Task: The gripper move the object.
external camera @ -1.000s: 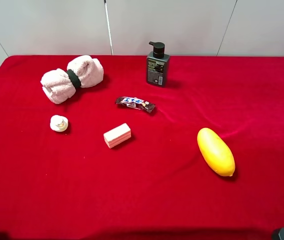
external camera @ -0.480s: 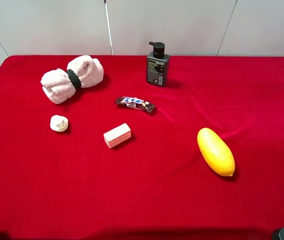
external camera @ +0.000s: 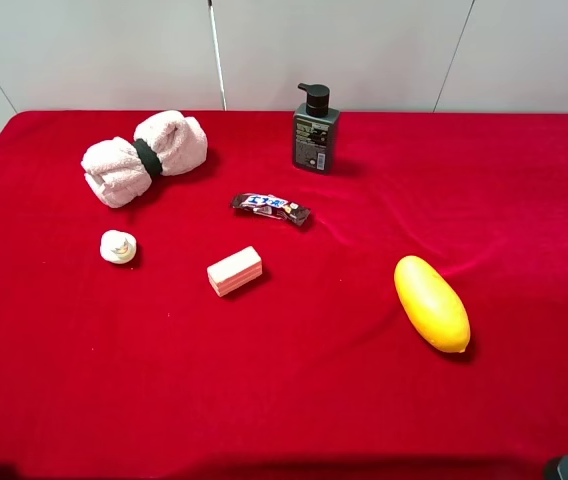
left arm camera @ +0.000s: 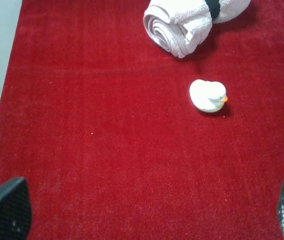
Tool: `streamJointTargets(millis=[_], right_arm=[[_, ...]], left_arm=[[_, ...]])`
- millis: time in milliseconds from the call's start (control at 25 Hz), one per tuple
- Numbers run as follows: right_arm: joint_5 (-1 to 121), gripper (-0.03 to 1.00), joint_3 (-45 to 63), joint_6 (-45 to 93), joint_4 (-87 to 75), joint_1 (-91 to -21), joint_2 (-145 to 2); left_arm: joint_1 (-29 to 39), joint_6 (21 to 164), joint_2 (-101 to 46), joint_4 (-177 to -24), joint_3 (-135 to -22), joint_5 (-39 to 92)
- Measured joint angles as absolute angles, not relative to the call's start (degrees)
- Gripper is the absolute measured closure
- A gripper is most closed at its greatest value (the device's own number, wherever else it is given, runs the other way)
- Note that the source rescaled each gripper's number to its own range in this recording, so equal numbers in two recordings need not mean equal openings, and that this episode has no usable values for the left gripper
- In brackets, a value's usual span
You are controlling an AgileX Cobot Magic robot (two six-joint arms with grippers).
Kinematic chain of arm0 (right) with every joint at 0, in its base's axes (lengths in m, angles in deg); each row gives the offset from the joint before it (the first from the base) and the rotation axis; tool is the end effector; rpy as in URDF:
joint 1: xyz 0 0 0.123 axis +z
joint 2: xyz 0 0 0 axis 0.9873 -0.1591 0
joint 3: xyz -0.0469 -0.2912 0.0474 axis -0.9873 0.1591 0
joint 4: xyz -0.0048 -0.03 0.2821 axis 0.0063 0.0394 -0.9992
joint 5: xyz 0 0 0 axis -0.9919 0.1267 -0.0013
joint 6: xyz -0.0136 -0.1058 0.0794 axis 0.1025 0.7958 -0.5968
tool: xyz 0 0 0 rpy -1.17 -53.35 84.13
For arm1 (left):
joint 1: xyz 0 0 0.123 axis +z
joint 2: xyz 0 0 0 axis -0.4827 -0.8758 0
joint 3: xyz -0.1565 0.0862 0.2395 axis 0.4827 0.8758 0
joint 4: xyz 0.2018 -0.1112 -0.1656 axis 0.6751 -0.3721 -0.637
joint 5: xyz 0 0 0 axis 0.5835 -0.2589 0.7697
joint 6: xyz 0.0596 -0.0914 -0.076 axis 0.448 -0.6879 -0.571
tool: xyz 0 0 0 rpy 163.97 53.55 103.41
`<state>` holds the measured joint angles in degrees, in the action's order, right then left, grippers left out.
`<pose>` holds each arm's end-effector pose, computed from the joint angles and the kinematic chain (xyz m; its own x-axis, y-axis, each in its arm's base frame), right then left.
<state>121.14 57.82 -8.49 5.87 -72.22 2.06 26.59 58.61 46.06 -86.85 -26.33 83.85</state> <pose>0.0313 -0.0041 0.2703 -0.5536 0.0549 -0.8310 -0.0196 0.9967 0.0789 0.0481 -0.0020 0.2670 -0.4729 0.0273 -0.8807 0.0437 0.9990 0.0075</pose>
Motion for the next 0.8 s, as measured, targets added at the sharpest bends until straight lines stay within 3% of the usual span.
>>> streamJointTargets(millis=[800], right_arm=[[121.14, -0.03, 57.82, -8.54, 5.87, -74.74, 2.06]], left_arm=[[26.59, 58.61, 46.06, -86.85, -26.33, 83.85]])
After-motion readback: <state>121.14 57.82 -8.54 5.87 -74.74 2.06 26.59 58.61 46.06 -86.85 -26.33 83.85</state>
